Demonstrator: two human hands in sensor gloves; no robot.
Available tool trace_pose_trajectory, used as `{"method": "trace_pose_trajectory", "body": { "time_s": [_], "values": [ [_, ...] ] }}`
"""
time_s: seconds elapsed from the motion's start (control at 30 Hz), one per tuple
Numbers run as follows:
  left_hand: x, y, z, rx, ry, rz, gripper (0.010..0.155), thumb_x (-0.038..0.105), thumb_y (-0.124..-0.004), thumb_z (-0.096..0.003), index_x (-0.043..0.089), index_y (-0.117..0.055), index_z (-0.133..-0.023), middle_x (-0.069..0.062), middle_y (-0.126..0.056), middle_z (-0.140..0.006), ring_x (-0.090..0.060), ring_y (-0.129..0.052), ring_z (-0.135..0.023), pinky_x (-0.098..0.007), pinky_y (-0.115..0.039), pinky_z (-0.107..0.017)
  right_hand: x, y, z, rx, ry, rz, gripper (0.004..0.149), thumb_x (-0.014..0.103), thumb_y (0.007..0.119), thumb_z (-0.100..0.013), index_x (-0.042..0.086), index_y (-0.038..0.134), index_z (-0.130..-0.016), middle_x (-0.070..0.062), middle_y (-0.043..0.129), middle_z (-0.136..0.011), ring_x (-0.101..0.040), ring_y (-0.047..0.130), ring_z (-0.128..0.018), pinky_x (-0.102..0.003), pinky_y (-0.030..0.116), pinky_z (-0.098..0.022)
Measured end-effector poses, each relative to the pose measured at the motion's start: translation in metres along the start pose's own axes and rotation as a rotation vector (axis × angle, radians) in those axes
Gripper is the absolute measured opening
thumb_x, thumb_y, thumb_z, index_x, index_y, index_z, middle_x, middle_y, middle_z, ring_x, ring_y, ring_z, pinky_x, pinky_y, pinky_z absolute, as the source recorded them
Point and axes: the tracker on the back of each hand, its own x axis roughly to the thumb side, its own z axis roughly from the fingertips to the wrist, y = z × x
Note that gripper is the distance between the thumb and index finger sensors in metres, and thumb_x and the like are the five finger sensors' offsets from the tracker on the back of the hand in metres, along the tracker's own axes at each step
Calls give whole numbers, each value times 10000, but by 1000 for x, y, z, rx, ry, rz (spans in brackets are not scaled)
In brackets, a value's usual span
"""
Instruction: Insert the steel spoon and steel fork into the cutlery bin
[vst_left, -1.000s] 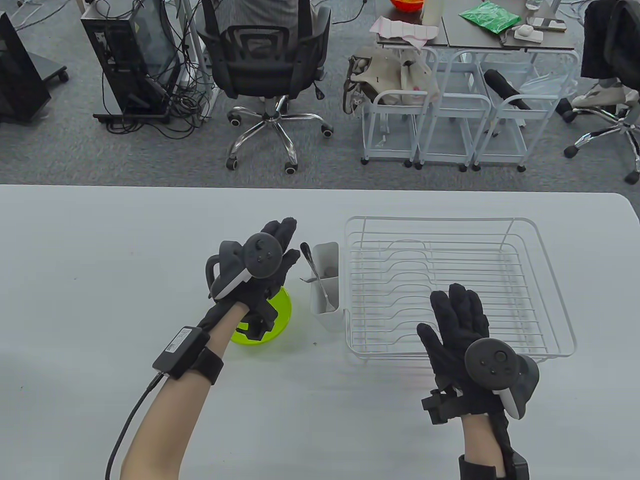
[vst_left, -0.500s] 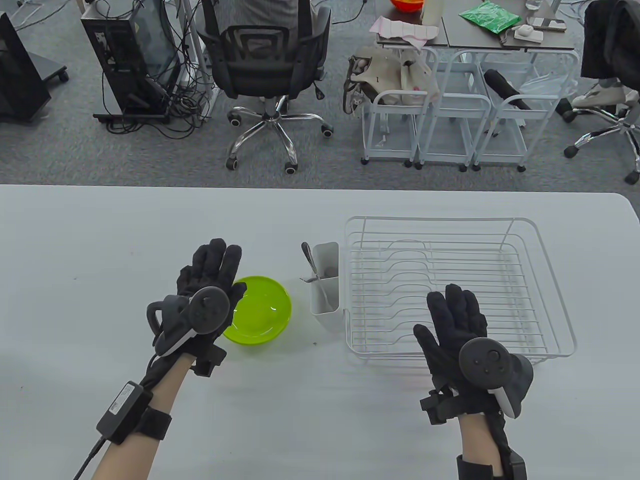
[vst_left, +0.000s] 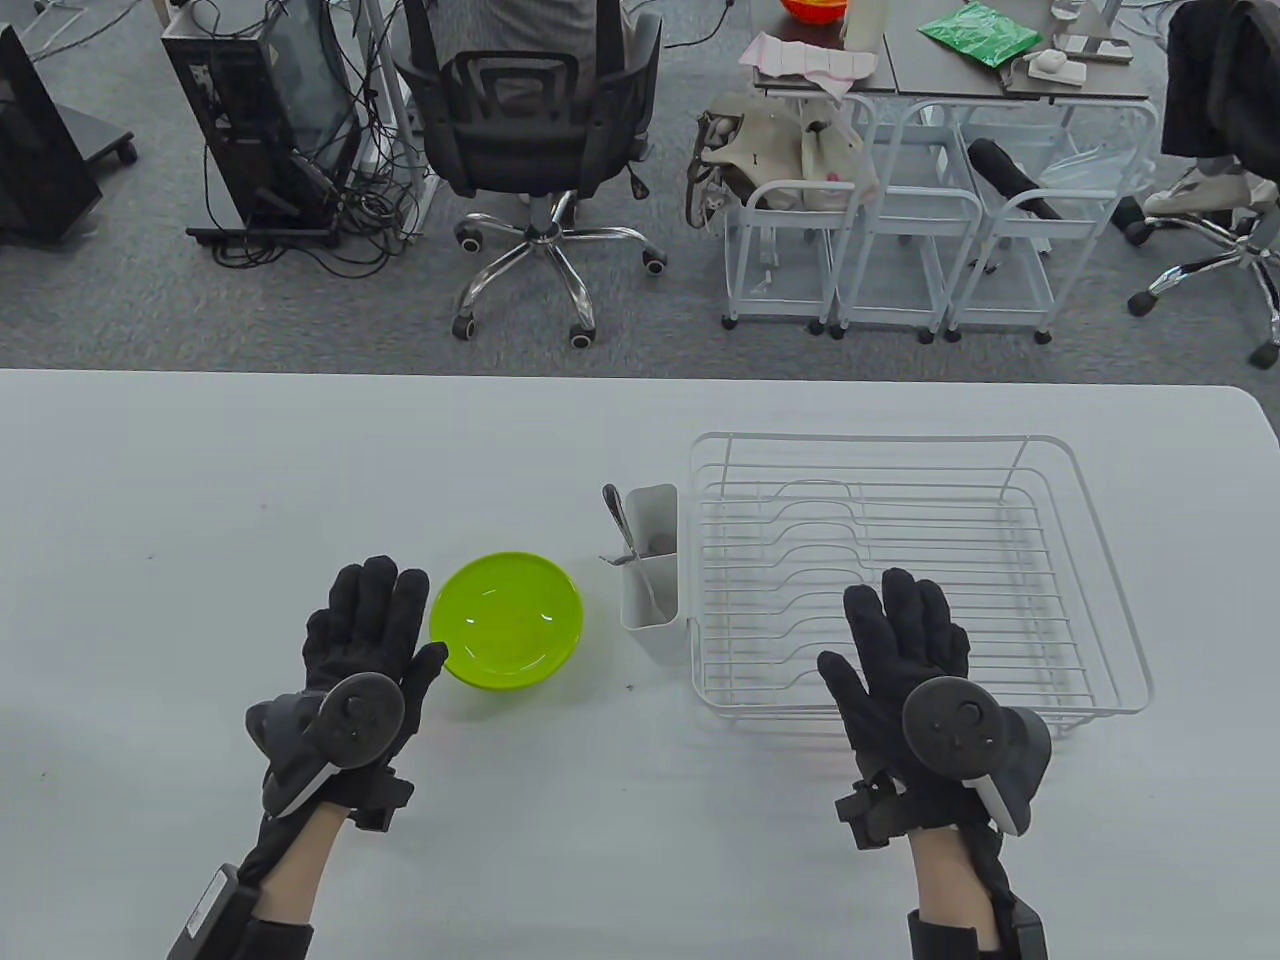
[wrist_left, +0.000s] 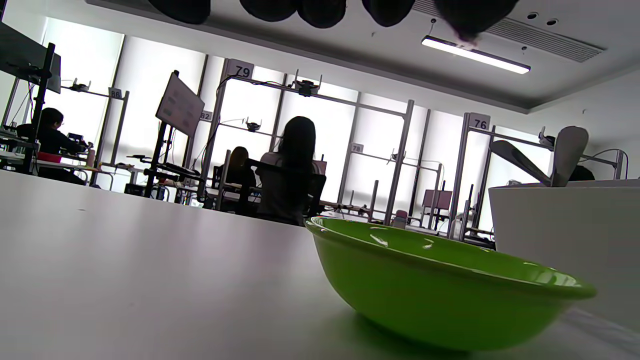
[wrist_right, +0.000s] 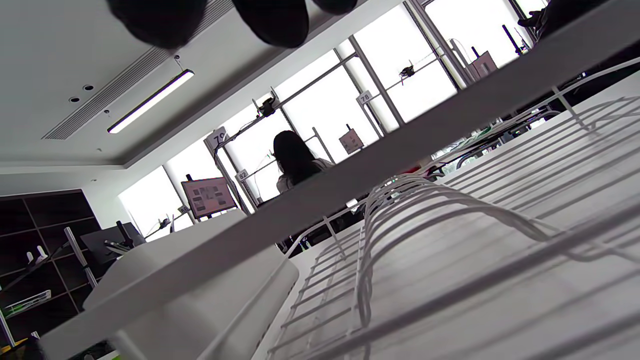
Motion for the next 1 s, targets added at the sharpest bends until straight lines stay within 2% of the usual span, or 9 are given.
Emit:
{"method": "trace_pose_trajectory", "body": {
  "time_s": [0.1,0.47,1.0],
  "values": [
    [-3,-1,1,5,0,-49,669,553,-502,-555,353,-357,-1177,-58,-340,-1304,-346,-371,-1199,-621,-461,-812,3,2,0,7,-12,15,695,500,664,-501,188,562,-1113,-124,356,-1190,-412,235,-1109,-630,260,-724],
    [1,-4,2,-15,-24,-32,664,554,-511,-554,352,-389,-1175,-64,-357,-1304,-353,-385,-1197,-626,-472,-807,8,11,1,33,-26,65,694,500,665,-499,189,565,-1111,-129,359,-1190,-416,246,-1108,-634,270,-723],
    [-1,12,6,25,-24,-10,660,551,-521,-553,351,-415,-1173,-76,-423,-1298,-369,-454,-1186,-633,-501,-796,10,14,1,58,-26,75,695,501,665,-498,185,570,-1110,-134,367,-1188,-422,256,-1105,-638,284,-720]
  ]
}}
